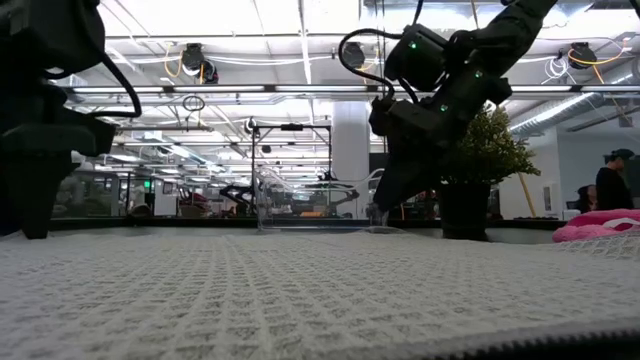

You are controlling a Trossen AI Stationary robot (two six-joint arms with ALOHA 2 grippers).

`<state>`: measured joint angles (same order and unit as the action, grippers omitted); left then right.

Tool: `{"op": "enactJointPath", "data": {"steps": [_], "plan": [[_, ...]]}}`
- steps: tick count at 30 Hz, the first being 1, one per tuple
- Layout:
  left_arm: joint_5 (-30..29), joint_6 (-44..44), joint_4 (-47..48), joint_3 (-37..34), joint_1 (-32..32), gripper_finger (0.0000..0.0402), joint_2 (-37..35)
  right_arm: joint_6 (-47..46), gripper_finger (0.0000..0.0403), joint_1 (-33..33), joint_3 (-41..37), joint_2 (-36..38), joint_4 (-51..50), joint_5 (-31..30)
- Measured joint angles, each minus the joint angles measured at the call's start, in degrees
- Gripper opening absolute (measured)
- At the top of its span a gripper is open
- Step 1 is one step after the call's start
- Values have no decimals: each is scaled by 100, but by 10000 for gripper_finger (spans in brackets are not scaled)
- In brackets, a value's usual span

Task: Fold microfiber towels
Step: Fold the left gray towel

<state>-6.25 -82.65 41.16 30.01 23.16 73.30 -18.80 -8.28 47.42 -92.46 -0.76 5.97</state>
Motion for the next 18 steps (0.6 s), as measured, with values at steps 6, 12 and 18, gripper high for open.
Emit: {"op": "enactJointPath", "data": {"steps": [6, 12, 18], "plan": [[-19, -27, 0, 5, 0, 235, -4, 2, 153, -80, 0, -54, -28, -14], [-21, -29, -15, -1, 0, 235, -2, -152, 153, 13, 2, -440, -44, 4], [-25, -29, -25, -3, 0, 235, 0, -126, 153, 40, 20, -587, -2, 1]]}}
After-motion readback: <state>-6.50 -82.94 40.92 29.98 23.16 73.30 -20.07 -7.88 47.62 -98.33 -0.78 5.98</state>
